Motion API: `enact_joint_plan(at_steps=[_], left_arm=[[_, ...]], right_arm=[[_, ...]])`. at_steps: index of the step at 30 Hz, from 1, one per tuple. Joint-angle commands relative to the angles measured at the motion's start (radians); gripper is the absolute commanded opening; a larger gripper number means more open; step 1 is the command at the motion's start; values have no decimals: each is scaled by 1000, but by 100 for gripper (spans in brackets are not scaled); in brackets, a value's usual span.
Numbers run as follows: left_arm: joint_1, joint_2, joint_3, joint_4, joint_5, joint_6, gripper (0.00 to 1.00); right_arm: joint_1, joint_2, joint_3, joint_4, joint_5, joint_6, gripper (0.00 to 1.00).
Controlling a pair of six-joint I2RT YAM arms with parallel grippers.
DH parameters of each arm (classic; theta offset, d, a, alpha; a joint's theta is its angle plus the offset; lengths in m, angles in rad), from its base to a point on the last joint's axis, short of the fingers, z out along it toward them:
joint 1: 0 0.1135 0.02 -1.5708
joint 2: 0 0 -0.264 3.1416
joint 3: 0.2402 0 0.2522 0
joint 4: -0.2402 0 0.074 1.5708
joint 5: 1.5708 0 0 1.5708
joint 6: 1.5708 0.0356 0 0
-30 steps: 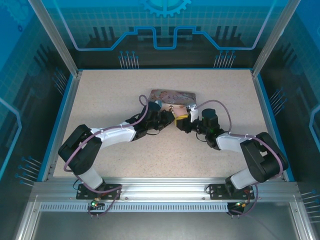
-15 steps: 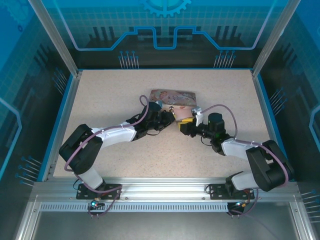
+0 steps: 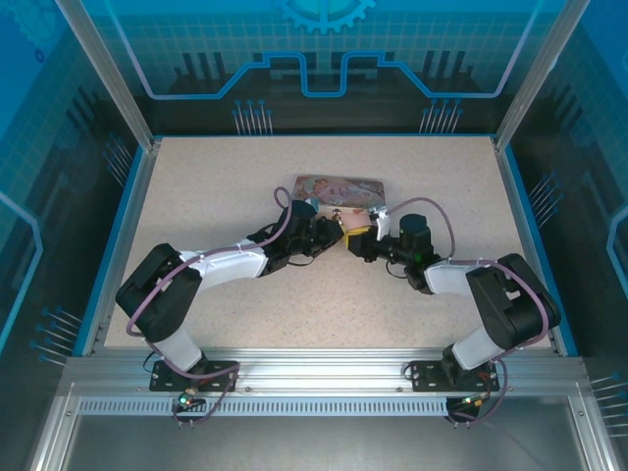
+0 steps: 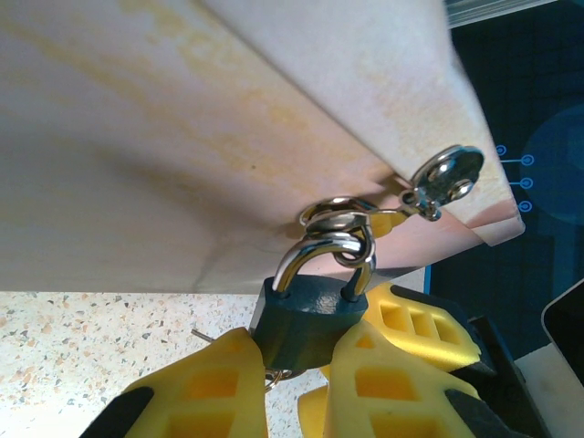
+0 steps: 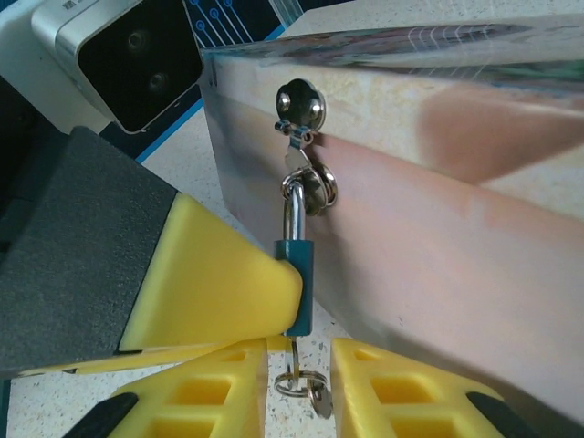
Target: Unlock the padlock with the key
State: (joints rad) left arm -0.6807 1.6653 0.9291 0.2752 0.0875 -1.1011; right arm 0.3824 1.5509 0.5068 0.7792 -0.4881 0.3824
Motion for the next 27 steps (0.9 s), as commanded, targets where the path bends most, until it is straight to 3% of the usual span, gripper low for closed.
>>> enact_joint_plan(at_steps=[1,9,15,27], left_arm=[[4,0,16,56,16,-3,0],[3,-2,18,55,14,-3,0],[4,-4,20,46,16,3,0],[0,-12,13,38,28,-3,0]], right_arm=[[16,27,26,34,-18,10,23],[20,40,1,51,-7,15,18],[19,42,6,51,-9,18,0],[11,37,58,95,16,47,0]])
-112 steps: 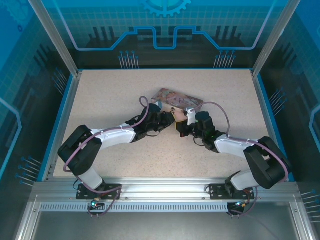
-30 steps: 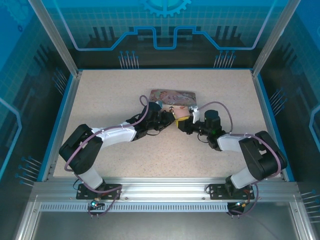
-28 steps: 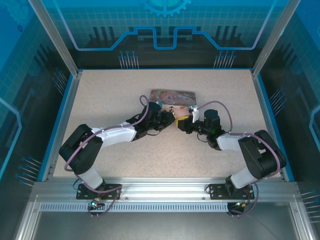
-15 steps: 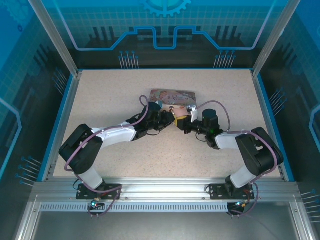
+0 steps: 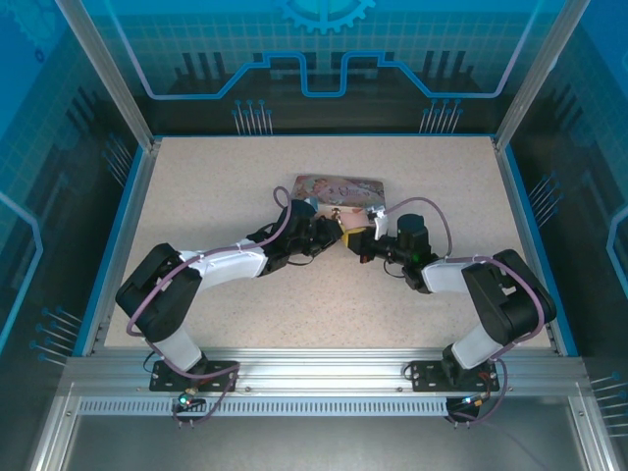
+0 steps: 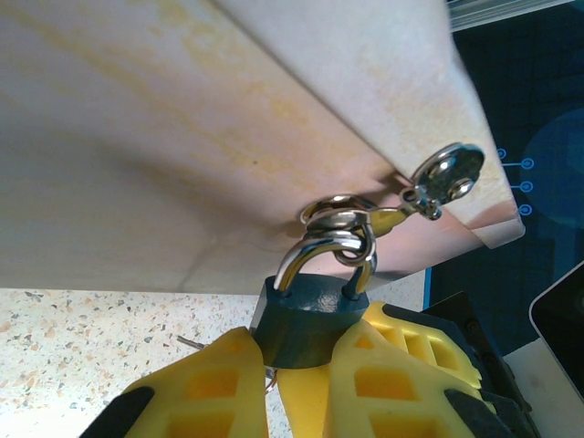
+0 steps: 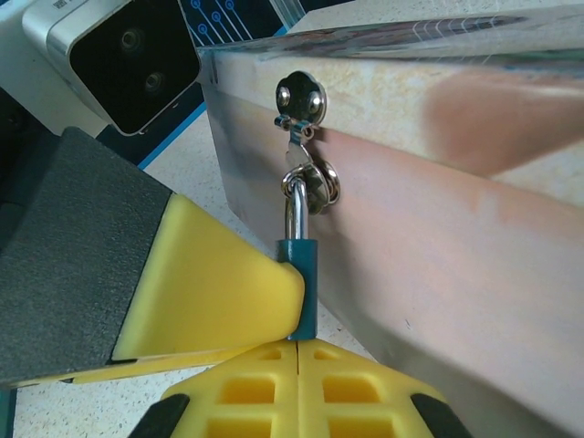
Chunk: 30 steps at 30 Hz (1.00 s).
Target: Unlock the padlock with the key
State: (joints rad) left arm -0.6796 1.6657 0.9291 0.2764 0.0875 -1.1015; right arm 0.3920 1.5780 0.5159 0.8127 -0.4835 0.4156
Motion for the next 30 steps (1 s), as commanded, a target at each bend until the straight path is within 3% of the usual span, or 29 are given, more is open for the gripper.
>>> enact_joint_plan(at_steps=[1,3,9,13,22,28,30], left_arm=[[-4,-12,13,38,26,-4,0],[-3,-13,14,36,24,-4,0],[2,-13,20,33,16,4,0],[2,-12,27,33,17,7,0],[2,-15,25,30,15,10,0],[7,-41,11,-6,-4,52,0],[12,-61,-3,-11,-12,74,7]], right_arm=[[2,14,59,58,7,14,0],[2,10,66,33,-5,4,1],[-1,-56,-26,-8,5,-35,21],[-1,-75,-71,-13,0,-40,28],[-1,-57,-77,2,17,-34,30],[-38,-138,-109,-127,62,-42,36],[-41,-158,-116,-161,56,-41,40]])
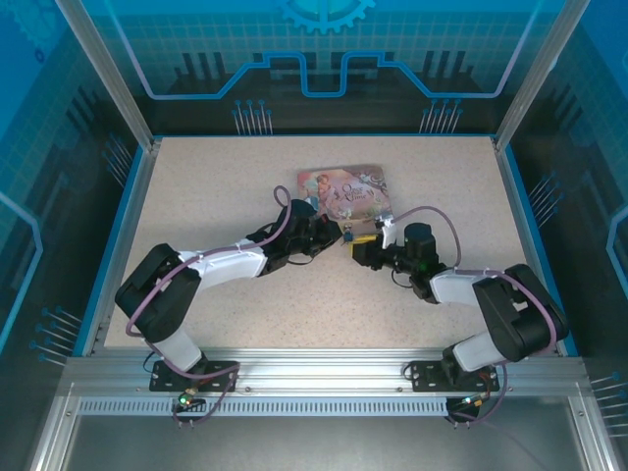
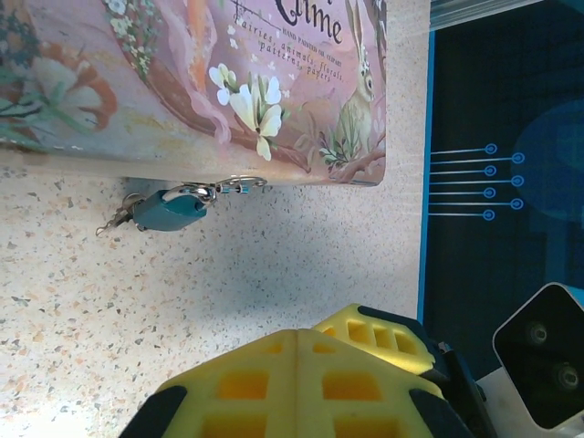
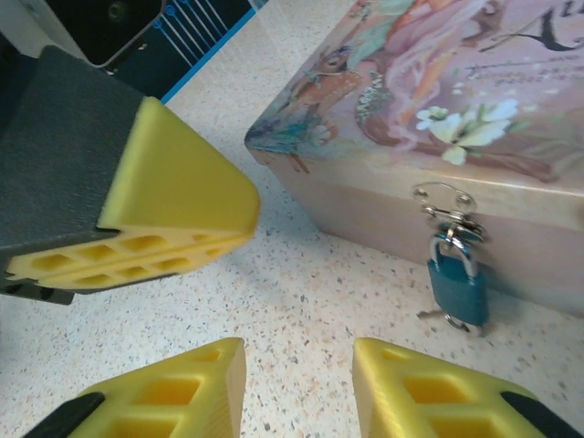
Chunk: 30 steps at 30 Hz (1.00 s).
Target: Unlock the padlock with the key
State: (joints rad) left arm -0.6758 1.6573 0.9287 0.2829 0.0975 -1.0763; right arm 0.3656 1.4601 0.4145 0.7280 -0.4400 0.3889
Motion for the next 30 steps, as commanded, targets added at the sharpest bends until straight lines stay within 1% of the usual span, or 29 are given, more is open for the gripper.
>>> enact_joint_plan(at_steps=[1,3,4,6,10,14,17,24,30], left_arm=[[10,-65,-11,-24,-30,63,14],[17,-94,-36,-24,-48,110,19],[21,-109,-50,-25,-54,128,21],[38,-137,-87,1,-46,171,27],[64,-185,-152,46,-29,224,36],[76,-217,-199,59,-28,256,44],[82,-235,-221,67,-25,269,48],[99,-254,-255,66,-22,266,50],[105,-249,-255,70,-18,267,51]], right_arm=[[-16,-44,-14,-104,18,-17,41],[-19,-38,-21,-128,21,-30,45],[-24,-28,-23,-122,17,-27,46],[-38,15,-20,-85,-22,-16,48],[-39,107,14,-9,-54,-1,51],[-36,219,61,86,-61,14,55],[-35,298,102,145,-56,27,56],[-32,399,157,172,18,41,59],[-33,431,183,157,52,43,64]])
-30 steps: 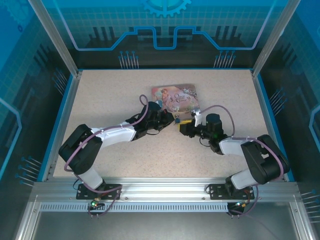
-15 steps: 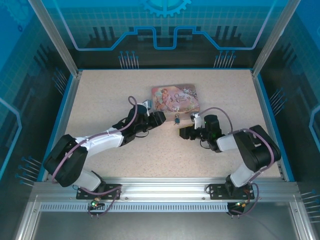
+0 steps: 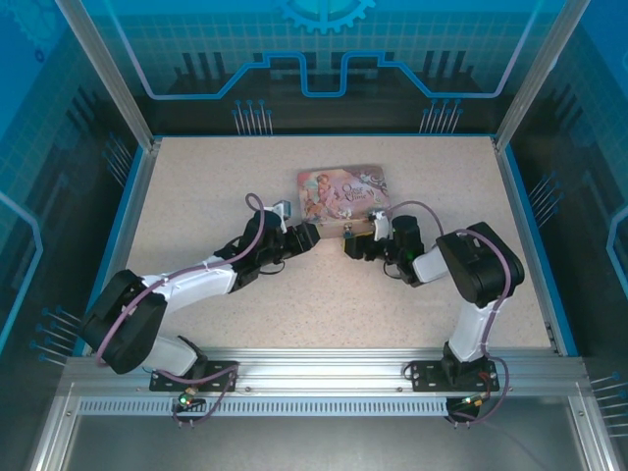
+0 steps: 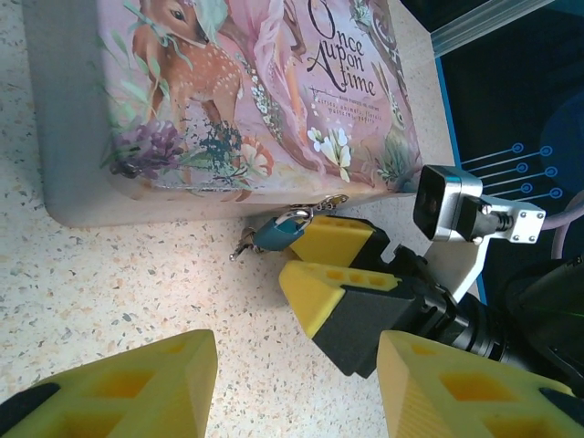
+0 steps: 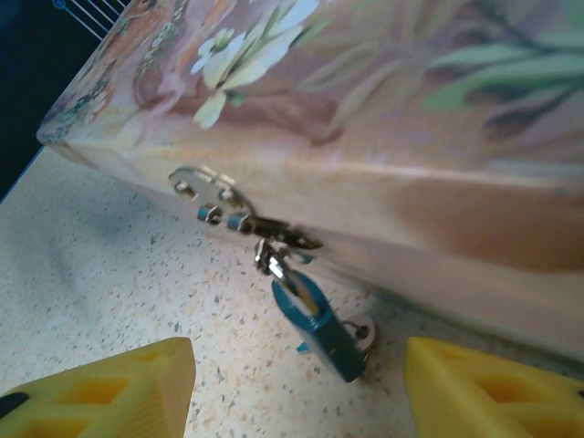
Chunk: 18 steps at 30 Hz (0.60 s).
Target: Unlock the padlock with the key
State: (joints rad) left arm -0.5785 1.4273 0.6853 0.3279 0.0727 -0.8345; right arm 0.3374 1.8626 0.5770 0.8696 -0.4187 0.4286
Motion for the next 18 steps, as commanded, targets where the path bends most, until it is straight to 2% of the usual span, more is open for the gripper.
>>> enact_joint_plan(at_steps=[1,6,12,18], left_arm=[[9,-18,-11,28,9,26,51],[13,6,-10,46,34,25,51],[16,31,-2,65,63,21,51],[17,95,25,101,123,-1,51]], right_arm=[[-5,34,26,16,24,2,64],[-7,59,57,42,-75,8,52],[-6,32,35,83,-125,35,38],[-3,15,10,104,-144,61,35]])
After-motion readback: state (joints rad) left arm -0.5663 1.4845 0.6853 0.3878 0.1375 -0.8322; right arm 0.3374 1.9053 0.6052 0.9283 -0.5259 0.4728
